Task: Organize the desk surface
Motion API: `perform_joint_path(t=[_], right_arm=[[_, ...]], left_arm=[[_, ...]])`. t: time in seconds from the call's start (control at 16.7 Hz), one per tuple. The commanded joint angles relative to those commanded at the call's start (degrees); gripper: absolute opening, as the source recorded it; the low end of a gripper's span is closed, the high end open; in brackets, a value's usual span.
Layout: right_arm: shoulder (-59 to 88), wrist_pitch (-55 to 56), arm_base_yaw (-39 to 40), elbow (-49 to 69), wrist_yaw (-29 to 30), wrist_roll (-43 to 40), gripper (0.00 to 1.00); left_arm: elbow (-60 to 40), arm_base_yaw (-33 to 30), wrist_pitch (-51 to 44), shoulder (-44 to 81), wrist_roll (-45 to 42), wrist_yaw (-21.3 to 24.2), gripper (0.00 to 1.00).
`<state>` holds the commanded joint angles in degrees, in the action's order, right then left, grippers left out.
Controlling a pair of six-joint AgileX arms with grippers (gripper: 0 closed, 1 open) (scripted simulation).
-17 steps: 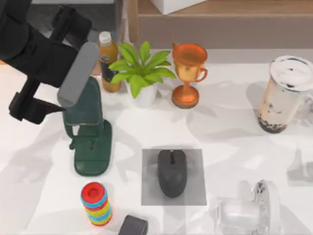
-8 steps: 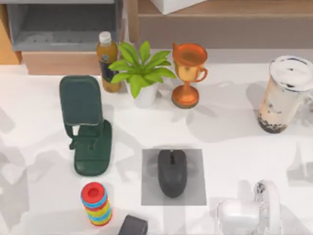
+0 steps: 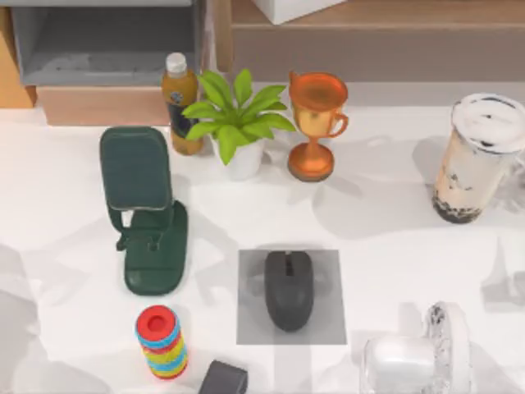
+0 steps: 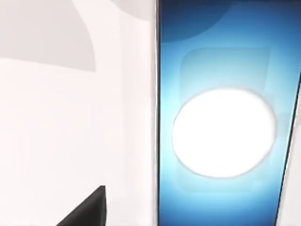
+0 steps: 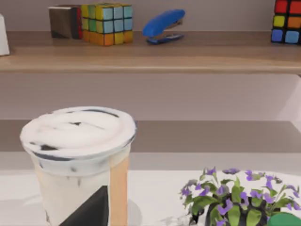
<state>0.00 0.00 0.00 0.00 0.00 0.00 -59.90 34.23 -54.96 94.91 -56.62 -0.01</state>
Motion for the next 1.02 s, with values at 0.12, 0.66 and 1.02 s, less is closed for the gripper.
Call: perform_joint_path(t=[0.12,0.66,1.02], right_arm=[[0.00,0.00,0.00,0.00,0.00,0.00,1.00],[0.00,0.00,0.00,0.00,0.00,0.00,1.00],[0.00,0.00,0.00,0.00,0.00,0.00,1.00]], left_arm=[[-0.16,-0.21,0.04,-0.20,-0.08,0.08,1.00],[7.92,0.08,15.48,7.24,-0.19,0.02,1.00],[8.73,0.12,16.79,8.06,-0.24,0.02,0.92]])
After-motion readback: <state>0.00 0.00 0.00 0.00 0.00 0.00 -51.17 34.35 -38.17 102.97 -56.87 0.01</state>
